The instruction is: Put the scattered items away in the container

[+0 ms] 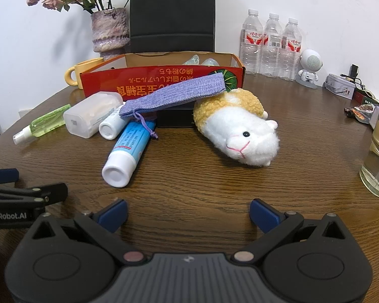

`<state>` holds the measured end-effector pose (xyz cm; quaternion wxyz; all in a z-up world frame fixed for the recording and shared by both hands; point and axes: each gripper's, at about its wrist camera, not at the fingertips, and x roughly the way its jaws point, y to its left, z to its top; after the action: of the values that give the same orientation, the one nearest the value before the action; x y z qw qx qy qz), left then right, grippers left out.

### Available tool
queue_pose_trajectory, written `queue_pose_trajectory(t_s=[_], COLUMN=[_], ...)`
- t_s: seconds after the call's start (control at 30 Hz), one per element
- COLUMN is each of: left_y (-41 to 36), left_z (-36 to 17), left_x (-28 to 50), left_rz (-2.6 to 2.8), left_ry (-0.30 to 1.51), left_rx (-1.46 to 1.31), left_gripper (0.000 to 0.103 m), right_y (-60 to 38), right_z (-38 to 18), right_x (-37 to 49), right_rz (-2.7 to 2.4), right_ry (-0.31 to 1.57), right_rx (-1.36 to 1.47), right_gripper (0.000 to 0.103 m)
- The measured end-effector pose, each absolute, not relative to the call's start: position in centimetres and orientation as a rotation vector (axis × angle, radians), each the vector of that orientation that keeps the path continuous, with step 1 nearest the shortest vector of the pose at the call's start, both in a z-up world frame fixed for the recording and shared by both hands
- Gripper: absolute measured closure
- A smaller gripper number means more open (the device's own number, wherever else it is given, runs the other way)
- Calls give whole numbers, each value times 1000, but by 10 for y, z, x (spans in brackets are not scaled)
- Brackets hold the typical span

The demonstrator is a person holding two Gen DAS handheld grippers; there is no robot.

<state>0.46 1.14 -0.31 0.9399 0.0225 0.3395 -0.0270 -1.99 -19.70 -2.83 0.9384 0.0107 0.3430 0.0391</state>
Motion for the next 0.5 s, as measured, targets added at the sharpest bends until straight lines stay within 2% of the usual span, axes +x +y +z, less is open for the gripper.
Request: queue_pose_trajectory(t_s=[0.07,0.13,0.2,0.23,0.3,0.33,0.37,0.43,0.5], left_y=[13,17,20,21,23,23,22,20,19], left_z=[9,27,38,40,37,35,33,29,24], left_x=[0,3,28,42,72,86,97,113,124], left_rz=[-118,-212,-274,-288,-283,-277,-265,-246,-250], left_ry=[643,559,572,596,651,676,692,705,717], left_rx=[84,117,137,135,114,114,126,146,161], left_gripper=[0,0,0,3,11,16,20,20,20], right_y=[-199,-207,-215,-217,-218,-218,-219,-221,-223], right_z=[-23,-4,10,14,15,13,11,3,-6], right_x=[-22,-23,-11,3,31,44,56,73,91], right_rz=[104,203,268,268,234,213,195,181,168], right_ry=[702,644,584,596,621,633,644,667,689], right_rx=[44,161,286,333,385,416,446,497,548], right_gripper=[21,22,22,24,36,51,60,69,73])
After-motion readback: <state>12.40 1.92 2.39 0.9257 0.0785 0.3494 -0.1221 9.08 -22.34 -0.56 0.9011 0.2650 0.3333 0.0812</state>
